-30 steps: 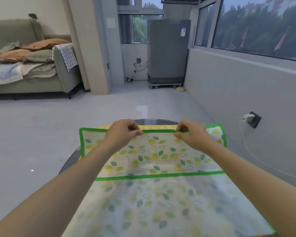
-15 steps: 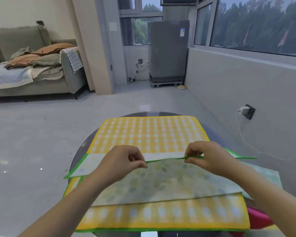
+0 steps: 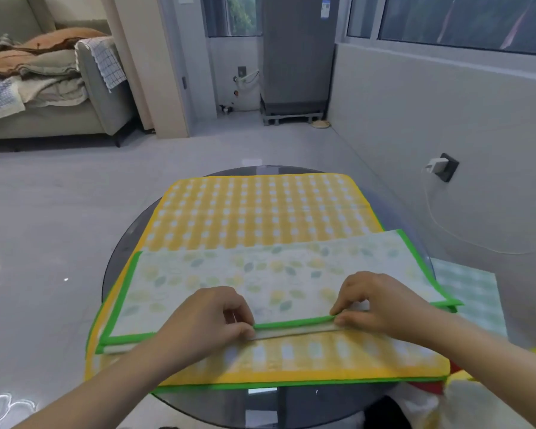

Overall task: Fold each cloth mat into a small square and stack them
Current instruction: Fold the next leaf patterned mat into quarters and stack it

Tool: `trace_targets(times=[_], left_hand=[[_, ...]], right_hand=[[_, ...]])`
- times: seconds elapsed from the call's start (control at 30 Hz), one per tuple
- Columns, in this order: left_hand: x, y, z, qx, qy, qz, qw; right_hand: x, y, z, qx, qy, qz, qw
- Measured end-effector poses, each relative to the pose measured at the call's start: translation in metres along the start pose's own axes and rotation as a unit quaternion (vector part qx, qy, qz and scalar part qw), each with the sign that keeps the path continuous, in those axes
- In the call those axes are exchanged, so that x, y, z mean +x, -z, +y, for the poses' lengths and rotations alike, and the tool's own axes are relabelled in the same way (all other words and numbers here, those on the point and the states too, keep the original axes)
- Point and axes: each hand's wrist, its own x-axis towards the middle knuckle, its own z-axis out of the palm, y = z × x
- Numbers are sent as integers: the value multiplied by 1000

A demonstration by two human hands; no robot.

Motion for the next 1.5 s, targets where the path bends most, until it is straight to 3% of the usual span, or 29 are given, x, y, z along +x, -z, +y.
trace_targets(times=[0.33, 0.6, 0.87, 0.93, 1.13, 1.37, 1.5], left_hand=[[7, -1, -2, -7, -20, -29, 999], [52, -10, 1, 95, -46, 87, 991], [90, -29, -11, 217, 5, -31, 976], [92, -32, -14, 231, 7, -30, 972], [94, -37, -18, 241, -1, -15, 970], [94, -37, -19, 239, -8, -3, 971], [93, -38, -19, 242, -10, 0, 970]], right_hand=[[4, -2, 2, -21, -3, -30, 999], [24, 6, -5, -55, -9, -82, 995], [51, 11, -14, -49, -14, -152, 987], [60, 10, -11, -41, -21, -139, 989], [87, -9, 9, -127, -12, 8, 992], [78, -25, 36, -149, -47, -10, 988], [61, -12, 68, -158, -120, 10, 980]])
